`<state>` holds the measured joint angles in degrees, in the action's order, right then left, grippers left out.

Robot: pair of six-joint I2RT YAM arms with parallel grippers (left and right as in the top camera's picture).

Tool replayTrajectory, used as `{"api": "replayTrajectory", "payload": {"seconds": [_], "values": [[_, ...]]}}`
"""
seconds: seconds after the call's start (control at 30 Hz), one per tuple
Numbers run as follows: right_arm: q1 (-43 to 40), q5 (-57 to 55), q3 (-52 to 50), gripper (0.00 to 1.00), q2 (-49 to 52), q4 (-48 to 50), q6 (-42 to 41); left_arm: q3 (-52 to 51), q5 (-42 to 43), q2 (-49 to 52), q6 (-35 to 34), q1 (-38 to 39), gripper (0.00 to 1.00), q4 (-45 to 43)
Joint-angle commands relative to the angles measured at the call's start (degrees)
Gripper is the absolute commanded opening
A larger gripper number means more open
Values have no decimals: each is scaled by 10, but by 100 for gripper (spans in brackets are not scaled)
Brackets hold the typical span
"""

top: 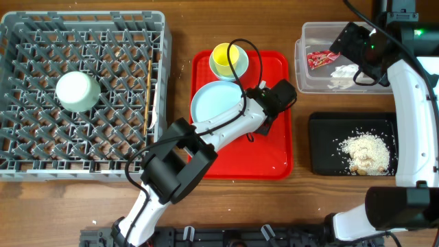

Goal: Sort waste into correct bins and load items into the dishwasher rack
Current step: 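Grasp the light-blue plate edge with the left gripper and lift it, then stand the plate upright in the rack slots with the left gripper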

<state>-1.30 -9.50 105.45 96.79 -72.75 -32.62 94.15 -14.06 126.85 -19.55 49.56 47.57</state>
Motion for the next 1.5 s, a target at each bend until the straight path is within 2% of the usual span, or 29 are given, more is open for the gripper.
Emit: {"api": "replayTrajectory", "payload": {"seconds": [0.0,0.1,0.2,0.27,0.47,0.67,0.9,1.03,1.13,1.23,1.37,1.47], "values": [[1,-8,7,100,-3,1,10,-2,-25,49,0,2,4,-8],[1,-8,7,100,-3,1,10,-2,-89,55,-2,10,4,0],[1,-8,7,100,-3,1,10,-2,-209,54,-3,33,4,17],[1,-8,7,100,-3,1,10,-2,-259,54,-4,53,4,33],[1,-8,7,100,-3,1,10,-2,-272,39,-30,98,4,77],[1,-8,7,100,-3,1,10,-2,-273,-29,-49,96,4,115],[1,-8,7,100,-3,1,10,-2,-355,-111,-49,73,4,138],[1,-8,7,100,-3,1,10,-1,-381,-161,-44,11,4,132],[1,-8,7,100,-3,1,10,-1,-365,-190,-30,-56,4,101],[1,-8,7,100,-3,1,10,-1,-291,-218,15,-142,4,48],[1,-8,7,100,-3,1,10,-1,-249,-233,20,-233,4,21],[1,-8,7,100,-3,1,10,0,-167,-237,29,-290,4,10]]}}
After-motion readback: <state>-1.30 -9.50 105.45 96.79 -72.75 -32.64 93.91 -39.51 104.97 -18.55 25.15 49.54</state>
